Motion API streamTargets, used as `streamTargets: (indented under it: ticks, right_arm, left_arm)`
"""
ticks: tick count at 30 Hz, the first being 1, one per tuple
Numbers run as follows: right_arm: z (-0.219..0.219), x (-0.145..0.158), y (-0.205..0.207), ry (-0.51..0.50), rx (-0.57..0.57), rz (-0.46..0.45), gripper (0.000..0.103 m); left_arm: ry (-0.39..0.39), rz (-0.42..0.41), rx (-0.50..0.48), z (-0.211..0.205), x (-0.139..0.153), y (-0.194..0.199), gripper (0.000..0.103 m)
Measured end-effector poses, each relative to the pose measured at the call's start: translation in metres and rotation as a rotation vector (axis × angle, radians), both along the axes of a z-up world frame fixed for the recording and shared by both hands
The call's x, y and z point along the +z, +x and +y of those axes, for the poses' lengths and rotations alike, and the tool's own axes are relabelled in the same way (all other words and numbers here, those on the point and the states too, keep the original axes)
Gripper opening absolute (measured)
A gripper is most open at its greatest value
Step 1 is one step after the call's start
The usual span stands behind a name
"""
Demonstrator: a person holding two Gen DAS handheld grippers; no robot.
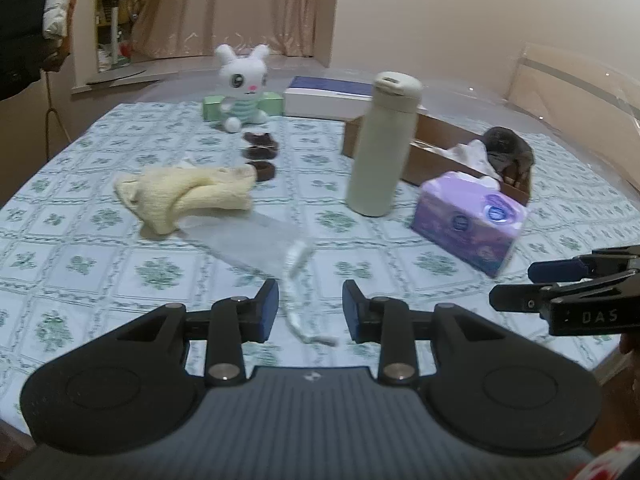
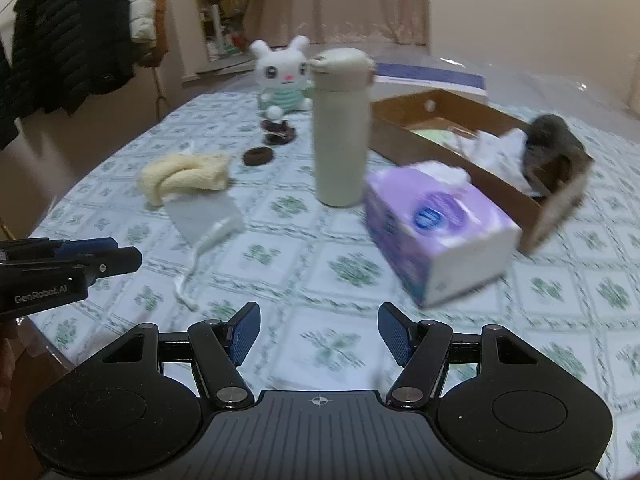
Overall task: Organize soft objects
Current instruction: 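Move both open tools back toward the yellow towel and clear plastic bag, then grasp the yellow towel with the left tool while the right tool grasps the clear plastic bag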
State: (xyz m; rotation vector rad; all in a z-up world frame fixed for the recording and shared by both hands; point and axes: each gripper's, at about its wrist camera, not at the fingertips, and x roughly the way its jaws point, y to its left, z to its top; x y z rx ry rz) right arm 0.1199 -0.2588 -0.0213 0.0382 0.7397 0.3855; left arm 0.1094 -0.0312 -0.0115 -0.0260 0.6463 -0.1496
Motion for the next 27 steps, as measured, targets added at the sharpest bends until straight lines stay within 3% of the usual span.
streamTargets:
  ticks: [17, 25, 27]
  right_arm:
    - [0.08, 0.007, 0.041, -0.024, 0.143, -0.039, 0.065]
    - [0.11, 0.001, 0.065, -0.057, 0.21, -0.036, 0.065]
    - [0.118, -0.002, 0.073, -0.07, 0.235, -0.032, 0.065]
  left_arm:
    - [-0.018, 0.045, 0.049, 0.076, -0.001, 0.029, 0.055]
    - [-0.003, 0.047, -0.012, 0.104, 0.0, 0.056, 0.078]
    - [0.001, 0.054, -0.033, 0.111, 0.001, 0.065, 0.08]
